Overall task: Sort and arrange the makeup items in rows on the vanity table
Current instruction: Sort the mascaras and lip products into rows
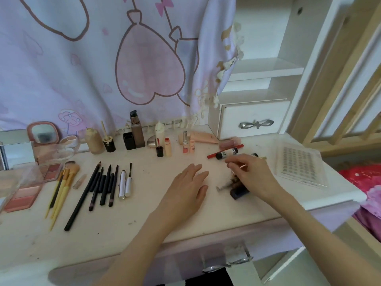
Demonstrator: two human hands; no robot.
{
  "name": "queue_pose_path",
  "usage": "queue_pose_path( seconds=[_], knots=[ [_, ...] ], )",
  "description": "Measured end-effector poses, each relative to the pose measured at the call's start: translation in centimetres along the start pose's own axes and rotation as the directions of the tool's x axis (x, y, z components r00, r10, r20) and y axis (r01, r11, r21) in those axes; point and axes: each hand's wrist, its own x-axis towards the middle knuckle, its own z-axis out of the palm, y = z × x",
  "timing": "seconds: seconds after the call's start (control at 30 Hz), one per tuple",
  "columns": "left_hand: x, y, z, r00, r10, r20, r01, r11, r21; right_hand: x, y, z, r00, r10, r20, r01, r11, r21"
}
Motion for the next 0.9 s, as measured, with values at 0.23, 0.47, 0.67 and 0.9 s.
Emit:
queue_pose_path(
  seconds=[0.23, 0.47, 0.67, 0.9],
  knots=[
    [1.8, -0.1, 1.7, 0.997, 0.01, 0.077, -0.017, 0.996, 0.088, 5.3, 2.4, -1.5, 0.988, -0.123, 0.097, 0.148, 0.938, -0.313],
    [1.6, -0.2, 2.1, 0.998, 0.005, 0.068, -0.01, 0.997, 0.07, 8.5, 2.3, 0.3, 0.965, -0.042, 0.26, 0.188, 0.802, -0.567],
    [1.7, -0.2, 1.9, 0.999, 0.016, 0.047, -0.015, 1.0, -0.021, 8.7, 3.1, 0.3, 0.963, -0.094, 0.251, 0.231, 0.768, -0.597],
    [1.1, 0.8, -0.3, 0.93, -0.093, -0.356, -0.025, 0.949, -0.314, 6.3, 0.4, -2.1, 0.993, -0.051, 0.106, 0.047, 0.998, 0.04]
  ],
)
